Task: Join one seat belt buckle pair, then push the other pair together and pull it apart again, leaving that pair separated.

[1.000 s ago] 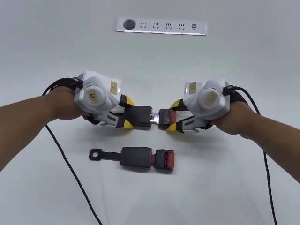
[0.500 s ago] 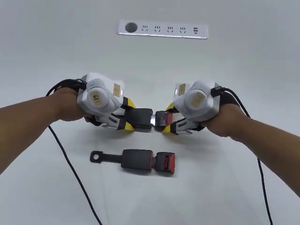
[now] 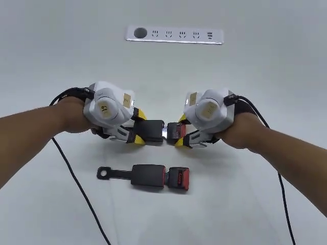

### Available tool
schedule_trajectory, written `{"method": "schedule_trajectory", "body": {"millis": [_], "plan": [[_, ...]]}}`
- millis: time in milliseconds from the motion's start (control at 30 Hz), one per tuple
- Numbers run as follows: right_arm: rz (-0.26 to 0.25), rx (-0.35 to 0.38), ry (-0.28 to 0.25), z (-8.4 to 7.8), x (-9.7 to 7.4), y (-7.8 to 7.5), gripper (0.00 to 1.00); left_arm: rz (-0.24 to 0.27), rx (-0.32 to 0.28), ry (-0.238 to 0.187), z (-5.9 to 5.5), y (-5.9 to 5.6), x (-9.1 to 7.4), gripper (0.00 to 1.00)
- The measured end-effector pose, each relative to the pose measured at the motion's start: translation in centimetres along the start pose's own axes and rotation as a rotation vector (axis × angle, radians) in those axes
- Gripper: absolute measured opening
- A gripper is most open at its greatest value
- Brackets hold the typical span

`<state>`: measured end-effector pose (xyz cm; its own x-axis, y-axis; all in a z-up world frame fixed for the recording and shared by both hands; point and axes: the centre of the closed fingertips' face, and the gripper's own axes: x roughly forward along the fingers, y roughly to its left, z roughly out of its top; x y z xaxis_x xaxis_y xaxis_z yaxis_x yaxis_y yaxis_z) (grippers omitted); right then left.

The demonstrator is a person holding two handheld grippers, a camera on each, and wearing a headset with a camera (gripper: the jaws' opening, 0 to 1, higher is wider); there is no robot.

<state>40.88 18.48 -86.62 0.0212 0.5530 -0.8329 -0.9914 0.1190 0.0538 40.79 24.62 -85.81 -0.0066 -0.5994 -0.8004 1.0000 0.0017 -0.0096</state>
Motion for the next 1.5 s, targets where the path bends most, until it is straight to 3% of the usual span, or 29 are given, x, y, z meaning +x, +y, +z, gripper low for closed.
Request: {"method": "schedule_trajectory", "body": {"millis": [933, 1500], "plan": [[-0.021, 0.002, 0.006, 0.0, -0.2, 0.1, 0.33, 0.003, -0.006, 0.019, 0.1, -0.1, 0.0, 0.33], [-0.032, 0.020, 0.002, -1.5, -1.2, 0.3, 0.33, 0.003, -0.007, 0.020, -0.1, -0.1, 0.0, 0.33]]}}
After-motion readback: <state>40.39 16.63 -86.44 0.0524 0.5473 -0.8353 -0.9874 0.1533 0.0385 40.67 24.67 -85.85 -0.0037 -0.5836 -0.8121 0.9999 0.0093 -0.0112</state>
